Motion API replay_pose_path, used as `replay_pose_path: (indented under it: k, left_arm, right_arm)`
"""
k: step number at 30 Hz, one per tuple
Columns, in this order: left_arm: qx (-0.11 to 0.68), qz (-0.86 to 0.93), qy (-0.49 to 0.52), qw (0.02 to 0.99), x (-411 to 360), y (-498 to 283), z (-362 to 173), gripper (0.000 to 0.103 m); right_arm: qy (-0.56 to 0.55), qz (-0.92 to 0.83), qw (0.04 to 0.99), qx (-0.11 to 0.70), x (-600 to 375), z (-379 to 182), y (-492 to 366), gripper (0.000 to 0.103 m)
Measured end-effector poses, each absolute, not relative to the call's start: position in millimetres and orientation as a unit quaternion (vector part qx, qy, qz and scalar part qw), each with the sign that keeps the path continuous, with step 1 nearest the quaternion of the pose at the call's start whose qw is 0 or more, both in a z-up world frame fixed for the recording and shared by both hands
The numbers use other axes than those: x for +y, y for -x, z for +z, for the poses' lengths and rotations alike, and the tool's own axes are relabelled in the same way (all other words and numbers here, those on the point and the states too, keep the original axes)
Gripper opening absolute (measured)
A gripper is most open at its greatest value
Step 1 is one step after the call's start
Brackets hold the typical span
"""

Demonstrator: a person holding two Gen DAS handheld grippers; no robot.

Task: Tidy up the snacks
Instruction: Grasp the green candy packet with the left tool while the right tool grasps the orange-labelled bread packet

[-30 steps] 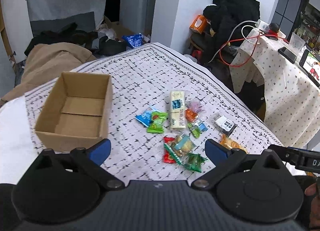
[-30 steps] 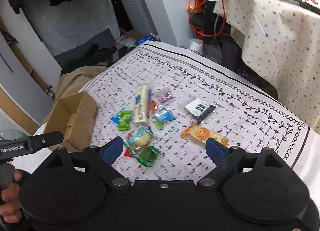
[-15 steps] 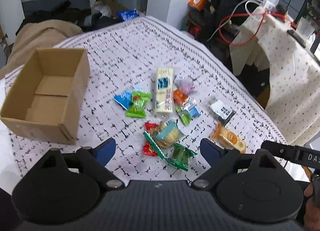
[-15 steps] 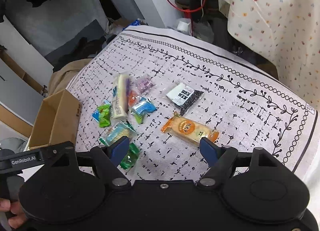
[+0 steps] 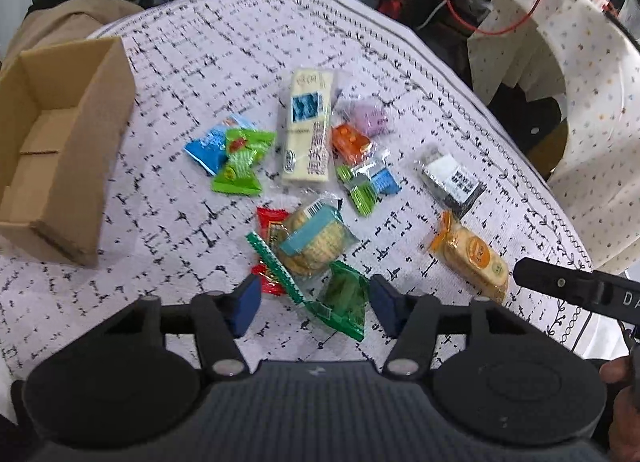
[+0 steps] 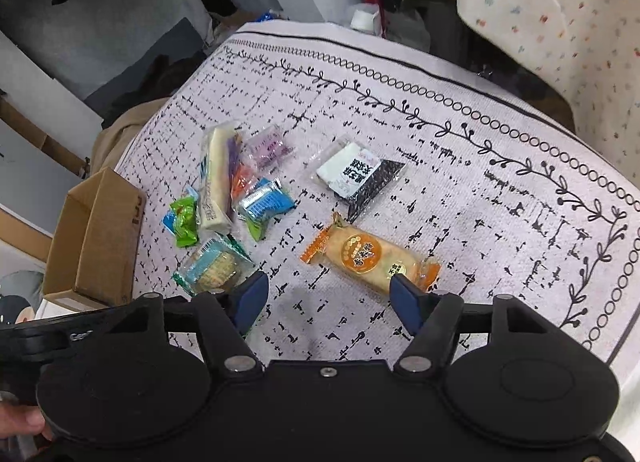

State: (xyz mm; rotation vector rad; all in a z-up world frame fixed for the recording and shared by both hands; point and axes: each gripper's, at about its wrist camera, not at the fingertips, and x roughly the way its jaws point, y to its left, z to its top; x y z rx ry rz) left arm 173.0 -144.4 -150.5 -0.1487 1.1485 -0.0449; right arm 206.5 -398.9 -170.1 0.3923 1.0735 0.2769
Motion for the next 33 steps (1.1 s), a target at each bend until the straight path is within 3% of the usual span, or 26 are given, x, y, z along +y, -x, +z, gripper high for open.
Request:
replay_pose_path:
  k: [10, 27, 33]
  left_arm:
    - [0.577, -0.025, 0.067, 0.814, -158, -194, -184, 0.045]
    - [0.606, -0.045, 0.066, 0.791, -170, -206, -219, 0.045]
    - [0.596, -0.048, 0.064, 0.799, -170, -208, -213, 0.035]
  right_arm:
    - [-0.164, 0.146, 0.818, 0.532, -392, -193, -225, 0.066]
    - [-0.112, 0.143, 0.812, 0.554, -380, -207, -247, 0.073]
    - [-0.067, 0.137, 0.813, 0.562, -368, -209, -255, 0.074]
